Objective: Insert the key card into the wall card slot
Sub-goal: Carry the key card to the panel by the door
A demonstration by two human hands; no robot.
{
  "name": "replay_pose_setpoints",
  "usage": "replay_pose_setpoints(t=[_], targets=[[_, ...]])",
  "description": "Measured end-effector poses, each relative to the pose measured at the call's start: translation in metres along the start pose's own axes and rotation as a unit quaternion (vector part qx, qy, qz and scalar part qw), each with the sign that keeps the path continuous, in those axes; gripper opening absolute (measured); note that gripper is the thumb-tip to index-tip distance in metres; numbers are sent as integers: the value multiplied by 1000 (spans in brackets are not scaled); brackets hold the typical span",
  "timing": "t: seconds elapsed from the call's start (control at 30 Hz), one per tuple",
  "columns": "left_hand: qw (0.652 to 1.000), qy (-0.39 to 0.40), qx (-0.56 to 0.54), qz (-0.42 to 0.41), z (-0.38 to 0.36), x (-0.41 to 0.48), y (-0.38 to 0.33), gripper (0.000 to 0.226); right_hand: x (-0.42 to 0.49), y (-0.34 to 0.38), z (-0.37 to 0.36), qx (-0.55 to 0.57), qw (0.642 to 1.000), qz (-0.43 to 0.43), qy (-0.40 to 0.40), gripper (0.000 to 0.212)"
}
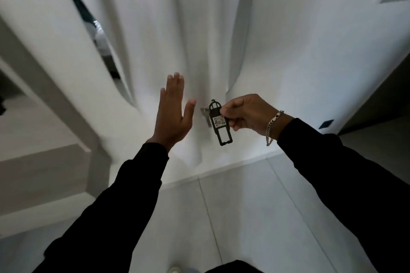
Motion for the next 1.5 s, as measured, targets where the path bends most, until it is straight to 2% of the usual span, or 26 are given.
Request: replay_pose_setpoints(t=[0.3, 0.47, 0.77, 0.97, 1.3, 1.5], targets=[[992, -37, 7, -122, -70, 86, -113, 67, -16, 47, 157, -10, 996, 72, -44, 7], [981, -86, -18, -173, -141, 146, -165, 63, 1, 60, 247, -24, 989, 95, -108, 5], [965, -89, -65, -236, -246, 273, -278, 65, 12, 108, 412, -42, 973, 98, -207, 7], [961, -83, -102, -243, -309, 332, -361, 65, 6, 121, 521, -24, 964, 116, -237, 7], [961, -92, -85, -245, -402, 402, -530, 66, -19, 151, 711, -39, 961, 127, -244, 5], [963, -114, -60, -238, -436, 449, -592, 66, -16, 185, 807, -70, 953, 165, -244, 16]])
Point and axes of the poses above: each hand's wrist, its own x-axis towards the middle knuckle, its own z-axis out of the back of the hand, y = z × x, the point moved 5 cm from there along x, towards the middle knuckle, and after that the axes turned 11 degrees about x, right-handed, at the moved point
